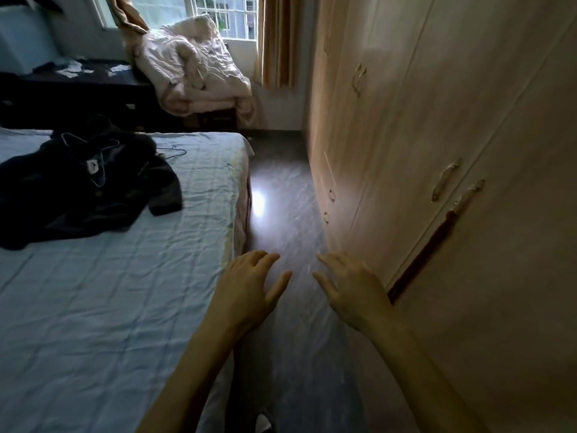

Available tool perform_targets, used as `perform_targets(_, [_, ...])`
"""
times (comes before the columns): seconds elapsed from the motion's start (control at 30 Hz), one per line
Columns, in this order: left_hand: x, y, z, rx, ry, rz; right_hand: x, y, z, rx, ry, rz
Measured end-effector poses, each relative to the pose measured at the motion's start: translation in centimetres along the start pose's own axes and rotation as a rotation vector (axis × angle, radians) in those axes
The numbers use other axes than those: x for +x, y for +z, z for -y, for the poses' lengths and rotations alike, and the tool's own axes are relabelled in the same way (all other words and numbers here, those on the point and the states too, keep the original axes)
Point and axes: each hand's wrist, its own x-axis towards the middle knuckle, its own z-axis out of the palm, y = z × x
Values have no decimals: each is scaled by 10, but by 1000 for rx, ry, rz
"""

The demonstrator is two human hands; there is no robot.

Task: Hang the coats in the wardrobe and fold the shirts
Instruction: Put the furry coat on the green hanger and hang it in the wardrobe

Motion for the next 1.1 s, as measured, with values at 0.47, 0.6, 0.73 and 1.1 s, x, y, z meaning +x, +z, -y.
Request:
perform_targets(0.47, [238,11,85,-100,-65,-70,259,8,-35,90,-21,44])
perform_targets(0.6, [310,34,101,-77,-109,-83,337,21,-67,135,-51,48])
perform_targets(0.73, [391,52,103,-73,-207,-73,418,23,-106,196,-60,35])
perform_targets(1.1, [576,48,142,-36,-401,-130,650,4,-138,164,-249,78])
